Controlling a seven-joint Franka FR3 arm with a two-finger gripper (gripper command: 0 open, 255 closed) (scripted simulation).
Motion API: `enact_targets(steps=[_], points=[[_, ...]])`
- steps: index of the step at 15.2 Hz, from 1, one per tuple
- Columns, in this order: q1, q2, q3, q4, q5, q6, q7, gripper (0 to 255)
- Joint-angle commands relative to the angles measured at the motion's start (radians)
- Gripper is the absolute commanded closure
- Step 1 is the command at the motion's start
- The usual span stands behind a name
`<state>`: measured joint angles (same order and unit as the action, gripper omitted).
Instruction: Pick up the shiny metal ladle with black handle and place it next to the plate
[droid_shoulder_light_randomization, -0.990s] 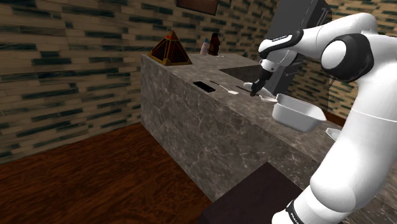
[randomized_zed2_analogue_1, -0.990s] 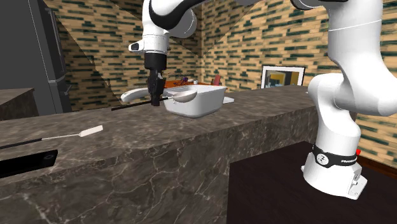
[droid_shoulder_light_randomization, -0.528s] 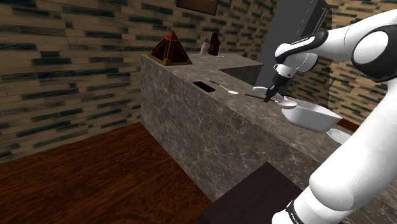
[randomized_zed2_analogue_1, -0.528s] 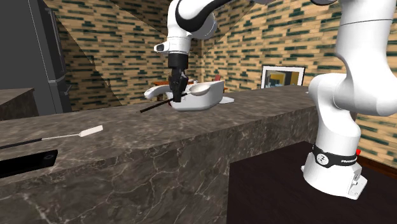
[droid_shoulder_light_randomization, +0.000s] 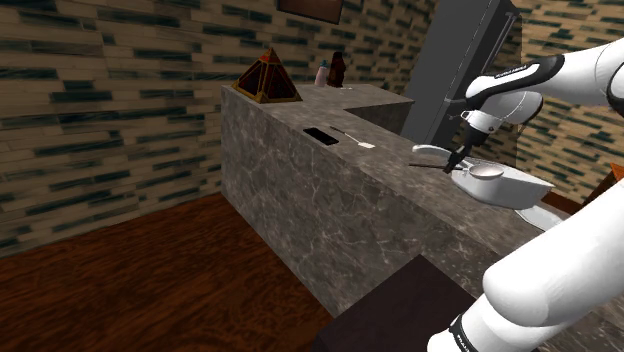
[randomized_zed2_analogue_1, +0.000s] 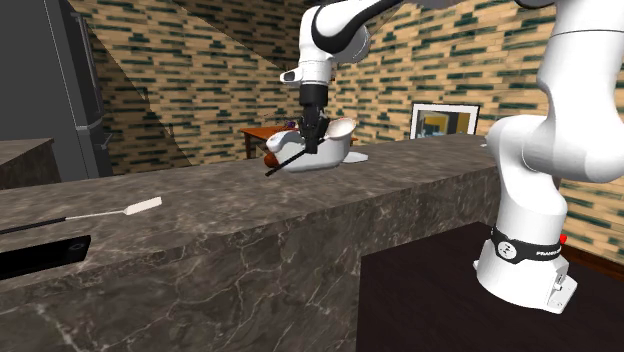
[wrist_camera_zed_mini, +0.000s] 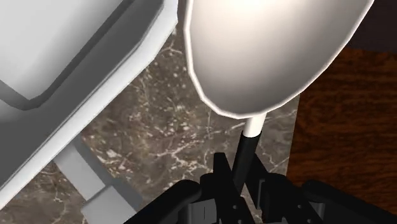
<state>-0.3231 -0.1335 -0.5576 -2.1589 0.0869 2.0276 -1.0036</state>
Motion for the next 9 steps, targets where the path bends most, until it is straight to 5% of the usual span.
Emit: enact_targets(steps=[1,9], points=[[-0.027,-0.047,-0.021,-0.044,-0.035,0.001,-0.024,255],[-0.130,-0.173,-0.107,-0.129,-0.139,-0.031,-0.148,255]])
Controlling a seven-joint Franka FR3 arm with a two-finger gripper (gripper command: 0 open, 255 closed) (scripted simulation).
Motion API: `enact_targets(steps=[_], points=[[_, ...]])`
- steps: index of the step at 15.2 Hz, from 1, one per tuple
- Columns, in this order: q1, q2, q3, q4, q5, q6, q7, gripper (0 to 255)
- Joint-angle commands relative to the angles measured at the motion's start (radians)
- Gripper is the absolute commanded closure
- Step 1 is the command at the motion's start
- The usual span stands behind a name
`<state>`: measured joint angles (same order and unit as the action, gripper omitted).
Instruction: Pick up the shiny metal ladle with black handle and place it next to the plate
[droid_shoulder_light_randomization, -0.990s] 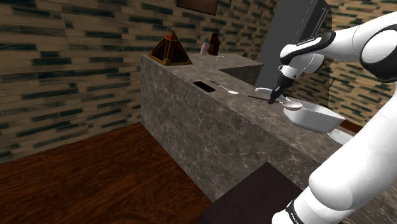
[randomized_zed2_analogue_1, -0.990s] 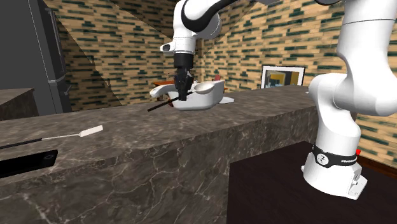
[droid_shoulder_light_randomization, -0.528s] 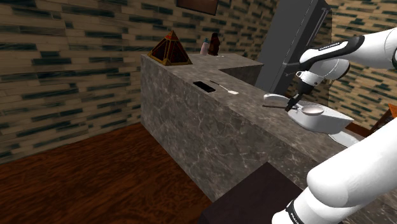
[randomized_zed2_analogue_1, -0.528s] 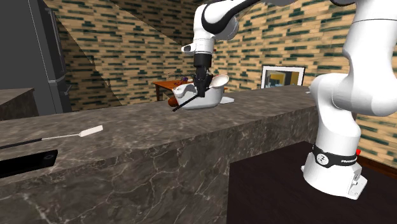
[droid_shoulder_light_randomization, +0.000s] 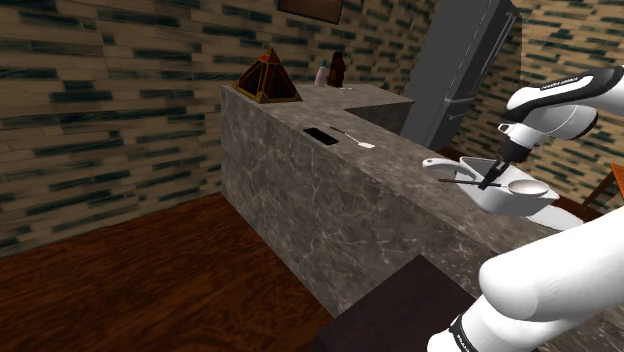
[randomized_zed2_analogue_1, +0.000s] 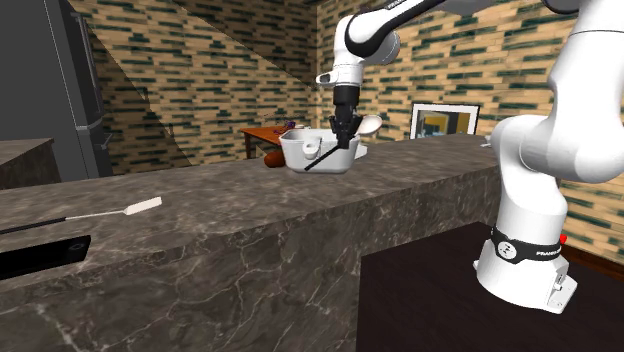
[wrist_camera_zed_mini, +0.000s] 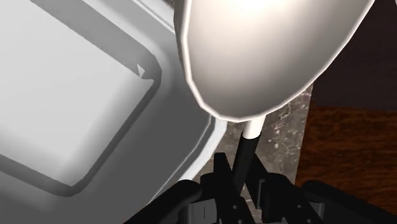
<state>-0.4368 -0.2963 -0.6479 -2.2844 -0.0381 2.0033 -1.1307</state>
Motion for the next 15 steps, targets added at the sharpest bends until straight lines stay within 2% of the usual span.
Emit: enact_targets(steps=[1,8,15], points=[[-0.029,-0.022,-0.029,-0.009,-0.026,-0.012,-0.039,255],[-0.116,-0.071,-0.125,-0.013,-0.097,-0.051,-0.180,255],[-0.172,-0.060,-0.252,0.038,-0.136,-0.086,-0.350,255]])
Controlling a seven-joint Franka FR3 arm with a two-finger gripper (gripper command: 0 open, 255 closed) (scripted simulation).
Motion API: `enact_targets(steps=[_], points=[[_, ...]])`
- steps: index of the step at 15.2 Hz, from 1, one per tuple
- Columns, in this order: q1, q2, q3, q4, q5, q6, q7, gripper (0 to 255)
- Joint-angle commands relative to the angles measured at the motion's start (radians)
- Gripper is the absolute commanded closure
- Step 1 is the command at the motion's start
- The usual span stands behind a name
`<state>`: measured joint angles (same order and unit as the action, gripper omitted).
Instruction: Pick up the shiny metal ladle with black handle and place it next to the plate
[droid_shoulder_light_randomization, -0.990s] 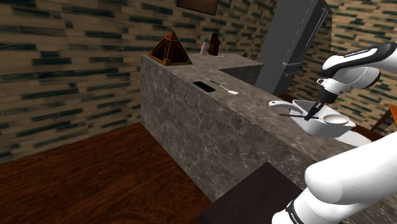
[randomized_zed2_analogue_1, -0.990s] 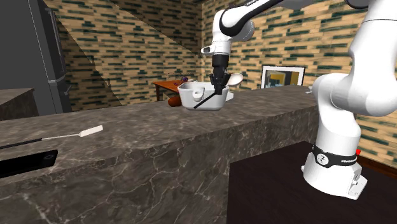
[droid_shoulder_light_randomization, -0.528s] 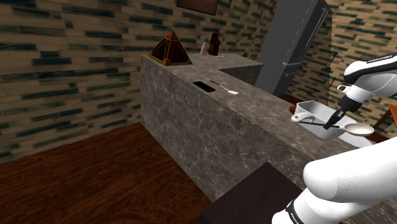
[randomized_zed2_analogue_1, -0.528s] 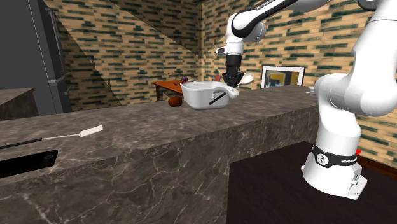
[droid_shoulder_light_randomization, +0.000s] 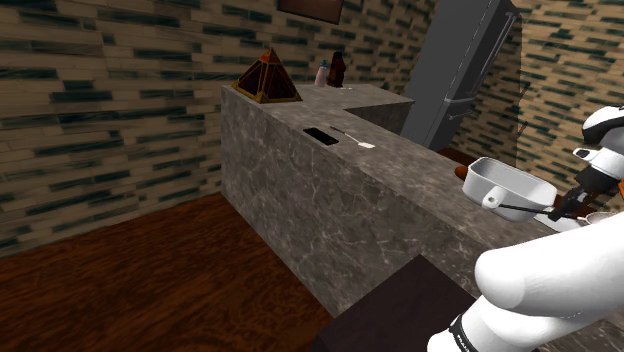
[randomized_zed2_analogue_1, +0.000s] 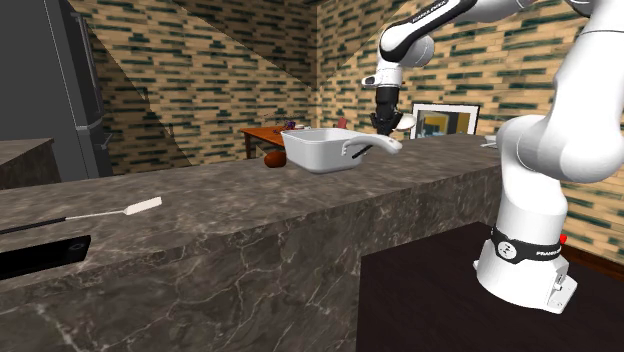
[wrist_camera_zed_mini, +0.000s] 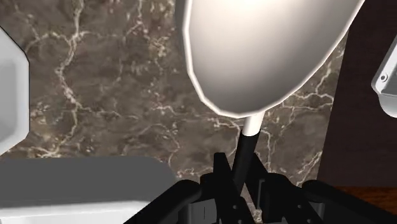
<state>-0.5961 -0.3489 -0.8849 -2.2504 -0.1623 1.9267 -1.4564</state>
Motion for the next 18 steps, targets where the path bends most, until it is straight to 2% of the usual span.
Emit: enact_targets(steps=[1,5,9,11,13,14,16,17,18], points=[[-0.018,0.000,-0.036,0.016,-0.014,-0.013,-0.051,255],[-0.024,0.045,-0.134,0.072,-0.006,-0.028,-0.168,255],[-0.006,0.127,-0.260,0.146,0.039,-0.039,-0.307,255],[0.018,0.194,-0.345,0.189,0.089,-0.045,-0.396,255],[0.047,0.314,-0.452,0.238,0.194,-0.054,-0.524,255],[0.034,0.417,-0.496,0.265,0.291,-0.068,-0.620,255],[-0.088,0.586,-0.477,0.328,0.444,-0.110,-0.774,255],[-0.183,0.608,-0.409,0.359,0.457,-0.121,-0.801,255],[-0.212,0.622,-0.393,0.372,0.467,-0.127,-0.816,255]])
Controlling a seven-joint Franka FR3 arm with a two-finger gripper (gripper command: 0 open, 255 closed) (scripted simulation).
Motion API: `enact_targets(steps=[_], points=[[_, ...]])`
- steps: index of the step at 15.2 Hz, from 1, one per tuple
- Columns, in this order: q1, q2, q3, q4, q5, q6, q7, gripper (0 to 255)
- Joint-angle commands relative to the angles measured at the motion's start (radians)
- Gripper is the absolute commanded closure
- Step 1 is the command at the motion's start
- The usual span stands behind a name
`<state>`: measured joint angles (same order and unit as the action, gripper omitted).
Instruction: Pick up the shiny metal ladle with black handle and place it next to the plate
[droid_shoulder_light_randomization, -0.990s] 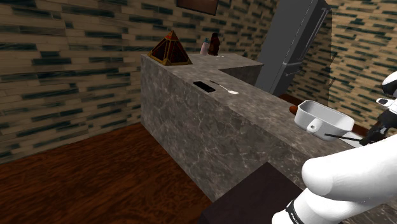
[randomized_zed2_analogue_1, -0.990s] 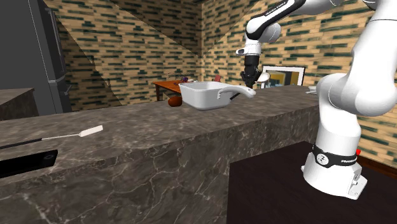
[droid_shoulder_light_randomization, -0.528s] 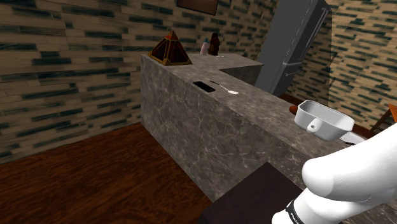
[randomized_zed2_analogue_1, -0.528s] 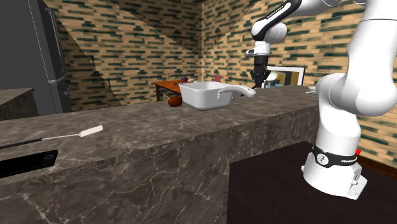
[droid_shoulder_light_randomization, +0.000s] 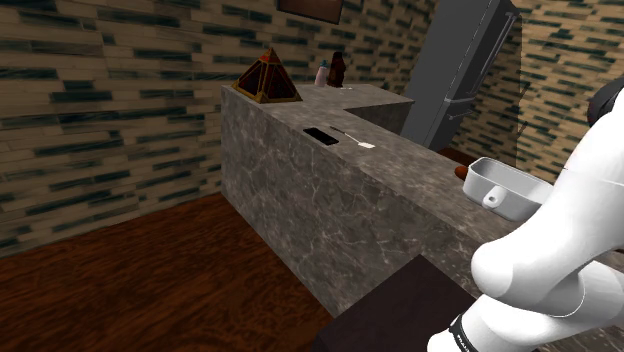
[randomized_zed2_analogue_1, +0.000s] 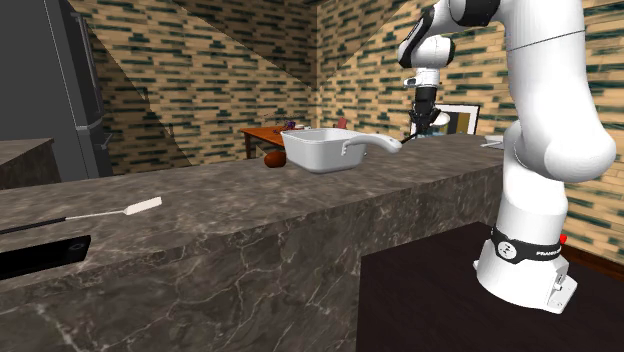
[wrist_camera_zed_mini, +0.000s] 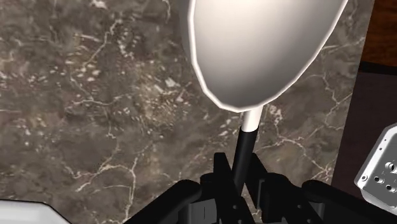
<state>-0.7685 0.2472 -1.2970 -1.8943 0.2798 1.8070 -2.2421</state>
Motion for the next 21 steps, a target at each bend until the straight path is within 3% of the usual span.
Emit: enact_targets(steps=[1,21], points=[[-0.045,0.031,0.025,0.007,0.031,0.004,-0.034,255],[-0.157,0.167,0.152,-0.116,0.179,0.187,-0.137,255]])
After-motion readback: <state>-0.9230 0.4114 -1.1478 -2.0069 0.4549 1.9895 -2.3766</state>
